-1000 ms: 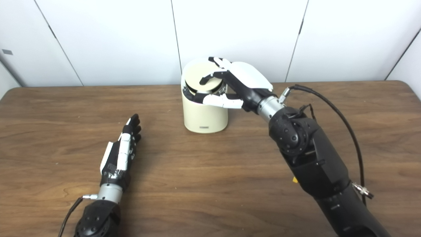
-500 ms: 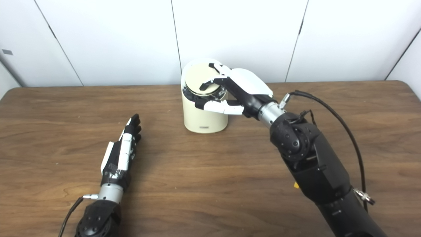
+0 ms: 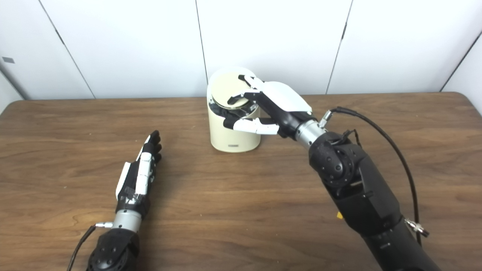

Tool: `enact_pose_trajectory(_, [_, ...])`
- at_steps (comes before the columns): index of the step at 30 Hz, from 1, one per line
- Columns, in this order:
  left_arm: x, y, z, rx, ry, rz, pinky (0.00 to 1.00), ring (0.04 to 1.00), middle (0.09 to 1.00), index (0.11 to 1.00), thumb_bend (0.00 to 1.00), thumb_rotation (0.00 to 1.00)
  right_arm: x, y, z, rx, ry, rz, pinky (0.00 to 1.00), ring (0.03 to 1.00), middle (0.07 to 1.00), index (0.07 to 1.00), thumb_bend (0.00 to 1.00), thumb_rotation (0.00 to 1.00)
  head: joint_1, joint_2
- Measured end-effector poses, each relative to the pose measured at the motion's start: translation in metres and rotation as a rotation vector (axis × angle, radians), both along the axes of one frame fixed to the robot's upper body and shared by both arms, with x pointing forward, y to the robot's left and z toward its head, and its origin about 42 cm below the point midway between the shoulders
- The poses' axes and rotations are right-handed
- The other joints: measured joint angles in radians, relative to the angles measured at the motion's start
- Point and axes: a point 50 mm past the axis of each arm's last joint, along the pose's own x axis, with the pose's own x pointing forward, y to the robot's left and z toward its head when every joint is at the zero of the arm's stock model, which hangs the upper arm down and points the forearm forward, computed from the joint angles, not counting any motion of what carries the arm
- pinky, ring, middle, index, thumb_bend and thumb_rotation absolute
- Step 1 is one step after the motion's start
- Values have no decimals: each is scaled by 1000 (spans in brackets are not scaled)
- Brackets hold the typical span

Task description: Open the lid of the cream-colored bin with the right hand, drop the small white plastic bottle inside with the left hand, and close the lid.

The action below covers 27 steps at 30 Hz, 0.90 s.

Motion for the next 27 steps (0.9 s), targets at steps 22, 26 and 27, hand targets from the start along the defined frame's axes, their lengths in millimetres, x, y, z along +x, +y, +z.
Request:
enact_pose_trajectory(22, [0,-4,1,34,-11,-3,1000,1000,1000,1000,734,1000,1,3,-5,-48,-9,4,1000,1000,1000,747,633,1000,6,0])
enact_pose_trajectory(26, [0,-4,2,35,-12,-3,1000,1000,1000,1000,729,1000,2,3,-5,-51,-8,3,1000,1000,1000,743,647,1000,6,5])
enact_pose_trajectory(27, [0,-4,2,35,-11,-3,1000,1000,1000,1000,730,1000,2,3,-5,-51,-7,3,1000,1000,1000,743,649,1000,6,5])
